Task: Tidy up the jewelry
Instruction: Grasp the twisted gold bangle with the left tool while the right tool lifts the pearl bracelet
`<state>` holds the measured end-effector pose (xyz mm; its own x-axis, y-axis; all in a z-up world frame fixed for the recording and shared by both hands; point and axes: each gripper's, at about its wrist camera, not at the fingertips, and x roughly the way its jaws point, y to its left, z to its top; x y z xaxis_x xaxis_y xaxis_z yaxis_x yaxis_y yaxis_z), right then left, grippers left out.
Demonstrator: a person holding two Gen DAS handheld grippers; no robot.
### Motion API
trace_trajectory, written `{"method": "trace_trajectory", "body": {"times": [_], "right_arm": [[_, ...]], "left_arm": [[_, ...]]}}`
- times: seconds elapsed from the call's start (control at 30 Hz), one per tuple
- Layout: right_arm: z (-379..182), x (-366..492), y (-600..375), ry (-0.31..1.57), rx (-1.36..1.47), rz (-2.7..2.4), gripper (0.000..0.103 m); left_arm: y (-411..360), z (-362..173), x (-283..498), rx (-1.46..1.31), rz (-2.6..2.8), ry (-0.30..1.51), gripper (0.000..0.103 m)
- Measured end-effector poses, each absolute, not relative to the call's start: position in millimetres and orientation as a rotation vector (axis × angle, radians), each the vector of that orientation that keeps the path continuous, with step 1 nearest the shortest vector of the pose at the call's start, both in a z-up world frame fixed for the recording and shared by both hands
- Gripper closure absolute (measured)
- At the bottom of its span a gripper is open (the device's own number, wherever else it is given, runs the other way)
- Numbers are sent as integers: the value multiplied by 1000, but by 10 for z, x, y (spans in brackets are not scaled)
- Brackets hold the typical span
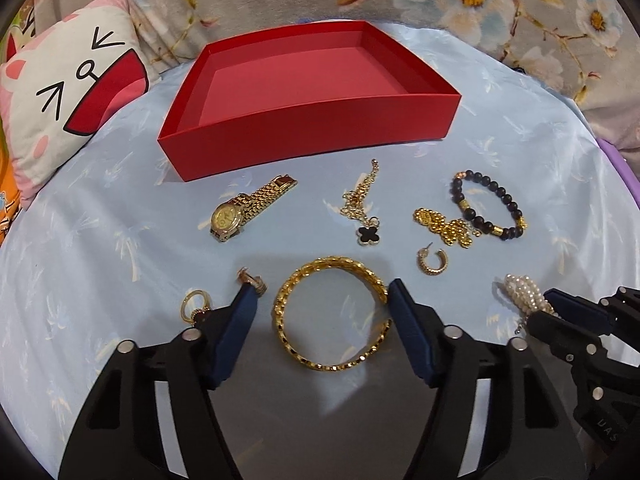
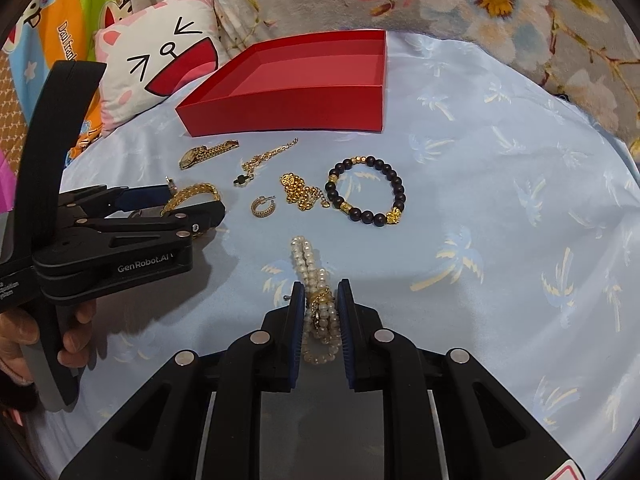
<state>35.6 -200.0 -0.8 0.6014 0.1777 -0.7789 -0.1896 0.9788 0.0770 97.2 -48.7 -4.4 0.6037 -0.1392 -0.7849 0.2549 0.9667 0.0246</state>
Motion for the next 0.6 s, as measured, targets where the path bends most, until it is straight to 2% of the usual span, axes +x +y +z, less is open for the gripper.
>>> {"method": "trace_trajectory", "body": {"times": [0.07, 0.4, 0.47, 0.5, 0.6], "right_arm": [[-7, 356, -1998, 900, -16, 212, 87], [99, 330, -2010, 876, 10, 217, 88], [200, 333, -2029, 861, 33, 232, 95], [259, 348, -2035, 854, 45, 240, 103], [497, 460, -2027, 804, 34, 230, 103]], "left_arm": [[-489, -37, 954, 138, -235, 889, 49], [-387, 157, 811, 76, -306, 873, 50], [-350, 283, 786, 70, -327, 855, 50], [-330, 356, 789, 69, -332, 842, 50], [-253, 624, 871, 63, -330, 786, 50]]}}
